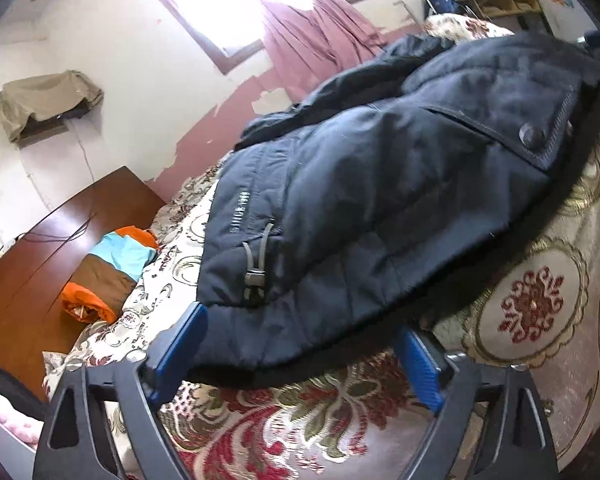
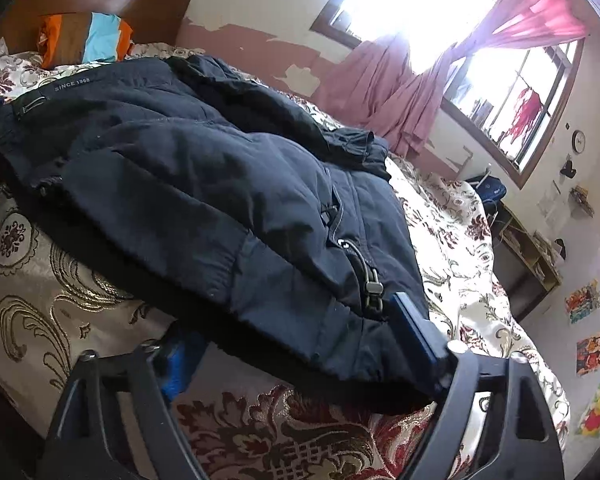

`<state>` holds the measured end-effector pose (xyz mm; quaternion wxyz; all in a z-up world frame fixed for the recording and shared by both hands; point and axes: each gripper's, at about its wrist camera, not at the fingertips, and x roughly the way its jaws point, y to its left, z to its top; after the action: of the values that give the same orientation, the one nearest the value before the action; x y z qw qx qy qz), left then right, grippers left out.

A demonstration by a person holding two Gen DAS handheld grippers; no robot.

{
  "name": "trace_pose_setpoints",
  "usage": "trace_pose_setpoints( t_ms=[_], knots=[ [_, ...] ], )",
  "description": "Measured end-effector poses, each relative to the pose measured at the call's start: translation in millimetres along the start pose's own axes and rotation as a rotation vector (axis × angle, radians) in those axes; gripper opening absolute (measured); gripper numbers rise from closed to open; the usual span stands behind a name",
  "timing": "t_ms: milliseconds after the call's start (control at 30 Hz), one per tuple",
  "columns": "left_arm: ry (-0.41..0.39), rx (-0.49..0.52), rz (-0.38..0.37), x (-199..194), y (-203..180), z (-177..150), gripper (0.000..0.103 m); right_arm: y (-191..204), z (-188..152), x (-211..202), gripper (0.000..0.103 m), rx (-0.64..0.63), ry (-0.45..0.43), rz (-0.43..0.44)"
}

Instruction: Fold large clothes

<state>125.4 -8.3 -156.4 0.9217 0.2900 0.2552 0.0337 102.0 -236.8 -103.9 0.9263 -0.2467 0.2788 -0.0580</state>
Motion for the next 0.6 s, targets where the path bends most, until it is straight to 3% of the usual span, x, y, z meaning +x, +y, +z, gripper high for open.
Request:
trace_pose_setpoints(
  t_ms=[33,100,233,400,500,600],
  knots=[
    [0.003,-0.005,0.002,2,2,0,0.079,1,0,-1,0.076,-0.002,-0.008,-0.008],
    [0.010,-0.015,0.001,3,5,-1,0.072,-1,1,-1,0.063,0.004,-0.024,-0.011],
    [-0.015,-0.016,-0.011,-2,4,-2,0.062,-5,4,-8,0.053,0.028,-0.053,0.003],
    [-0.009,0.005,-0.027,-2,-1,-2,0.058,-10,7,-9,0.042,0.046,-0.060,0.015],
    [0.046,-0.009,-0.053,8,3,1,0.040,-12,9,-8,0.031,0.062,-0.056,0.045],
    [0.054,-0.027,-0.092,10,9,5,0.029,-11,10,-9,0.024,0.061,-0.064,0.062]
  ],
)
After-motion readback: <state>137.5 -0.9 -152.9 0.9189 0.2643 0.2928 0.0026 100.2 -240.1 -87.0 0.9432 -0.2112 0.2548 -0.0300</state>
